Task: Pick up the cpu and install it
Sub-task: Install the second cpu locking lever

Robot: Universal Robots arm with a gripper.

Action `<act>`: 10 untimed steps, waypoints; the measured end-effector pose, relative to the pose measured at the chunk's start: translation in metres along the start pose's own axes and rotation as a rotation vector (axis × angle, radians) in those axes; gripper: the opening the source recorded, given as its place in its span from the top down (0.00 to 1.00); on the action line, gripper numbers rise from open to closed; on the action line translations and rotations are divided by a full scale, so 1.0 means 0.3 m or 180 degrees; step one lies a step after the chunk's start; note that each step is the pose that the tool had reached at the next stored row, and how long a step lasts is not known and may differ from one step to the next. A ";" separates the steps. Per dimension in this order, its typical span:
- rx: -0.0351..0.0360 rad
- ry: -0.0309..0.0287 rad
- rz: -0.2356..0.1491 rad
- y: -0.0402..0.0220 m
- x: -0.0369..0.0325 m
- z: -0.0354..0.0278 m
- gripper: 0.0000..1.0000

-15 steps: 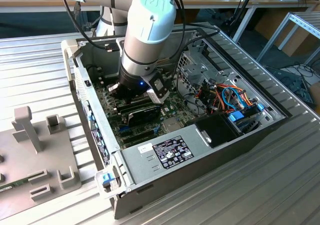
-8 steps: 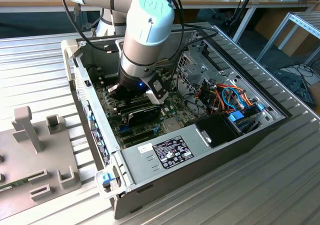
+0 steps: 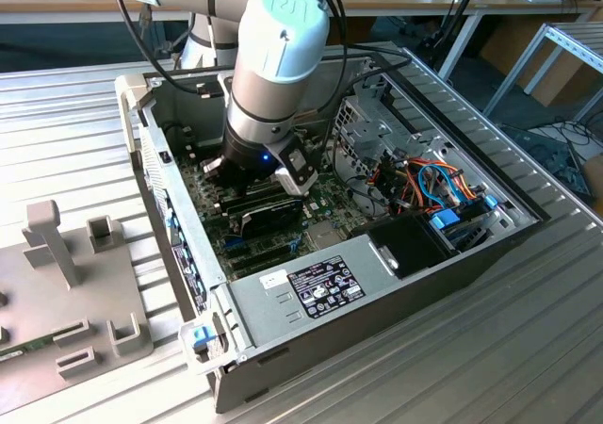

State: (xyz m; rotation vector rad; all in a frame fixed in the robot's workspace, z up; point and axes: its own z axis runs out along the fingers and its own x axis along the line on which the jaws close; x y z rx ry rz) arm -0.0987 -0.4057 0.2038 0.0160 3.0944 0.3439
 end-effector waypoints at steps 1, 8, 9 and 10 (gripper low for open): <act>0.0001 0.0000 0.0000 0.001 0.000 -0.004 0.89; 0.0002 -0.0013 -0.0003 0.001 0.007 -0.002 0.89; 0.0002 -0.0016 -0.0004 0.000 0.010 -0.001 0.89; 0.0002 -0.0019 -0.0004 0.000 0.013 0.000 0.89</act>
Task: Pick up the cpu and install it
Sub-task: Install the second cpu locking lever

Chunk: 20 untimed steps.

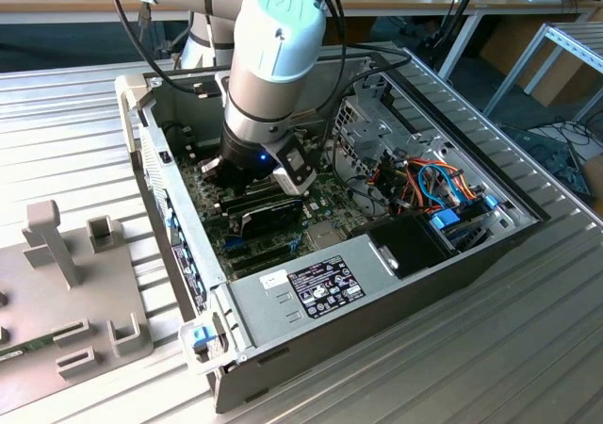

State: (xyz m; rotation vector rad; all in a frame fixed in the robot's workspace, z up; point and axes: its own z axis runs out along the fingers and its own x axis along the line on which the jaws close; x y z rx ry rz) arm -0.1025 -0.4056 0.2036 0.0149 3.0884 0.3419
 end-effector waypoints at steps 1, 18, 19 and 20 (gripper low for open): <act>0.0000 -0.0004 -0.0001 0.000 0.004 0.001 0.89; 0.0081 -0.0013 -0.0006 -0.004 0.009 0.010 0.89; 0.0081 -0.0013 -0.0006 -0.004 0.009 0.010 0.89; 0.0081 -0.0014 -0.0006 -0.004 0.009 0.010 0.89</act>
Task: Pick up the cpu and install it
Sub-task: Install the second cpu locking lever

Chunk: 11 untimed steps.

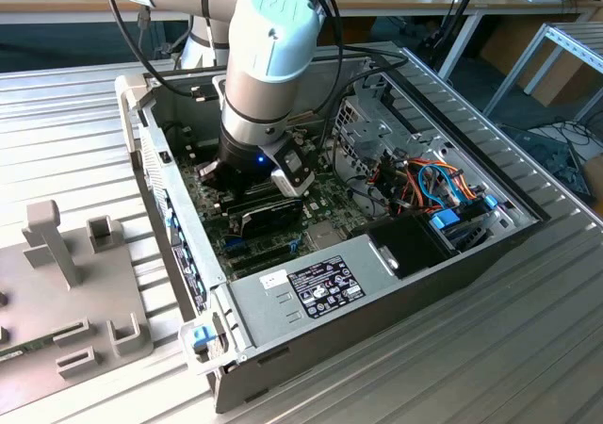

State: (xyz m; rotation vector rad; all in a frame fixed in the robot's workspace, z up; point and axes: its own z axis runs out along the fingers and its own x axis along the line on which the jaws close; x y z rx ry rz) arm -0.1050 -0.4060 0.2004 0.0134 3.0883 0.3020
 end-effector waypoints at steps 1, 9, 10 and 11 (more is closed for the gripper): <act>0.0001 0.0000 0.0000 0.000 0.000 0.000 0.89; 0.0004 0.0000 0.0000 0.007 -0.002 -0.034 0.89; 0.0005 -0.0001 0.0000 0.008 -0.002 -0.035 0.89; 0.0006 0.0000 0.0000 0.008 -0.002 -0.036 0.89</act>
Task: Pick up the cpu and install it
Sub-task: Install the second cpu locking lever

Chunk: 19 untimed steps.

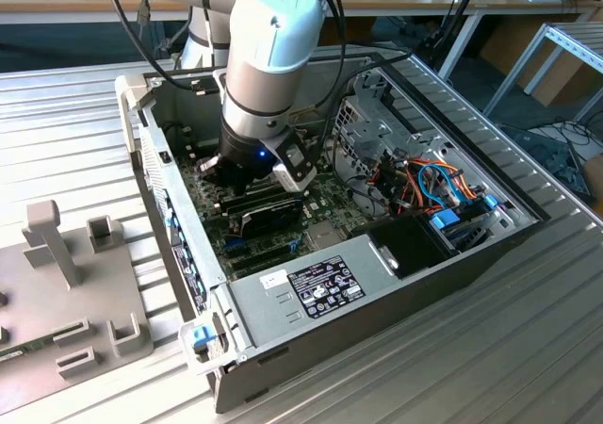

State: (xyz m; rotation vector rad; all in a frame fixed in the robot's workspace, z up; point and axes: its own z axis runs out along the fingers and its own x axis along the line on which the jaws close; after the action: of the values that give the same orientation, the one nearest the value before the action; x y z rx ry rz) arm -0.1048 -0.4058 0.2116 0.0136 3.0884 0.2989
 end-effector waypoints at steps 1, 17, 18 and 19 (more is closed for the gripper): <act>0.0001 0.0000 0.0000 0.000 0.000 -0.002 0.89; 0.0018 0.0018 0.0003 0.033 -0.035 -0.021 0.89; 0.0018 0.0018 0.0003 0.033 -0.034 -0.021 0.89; 0.0018 0.0017 0.0003 0.033 -0.034 -0.021 0.89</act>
State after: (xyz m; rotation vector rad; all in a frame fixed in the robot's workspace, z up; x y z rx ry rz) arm -0.0949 -0.3974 0.2201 0.0143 3.0946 0.2907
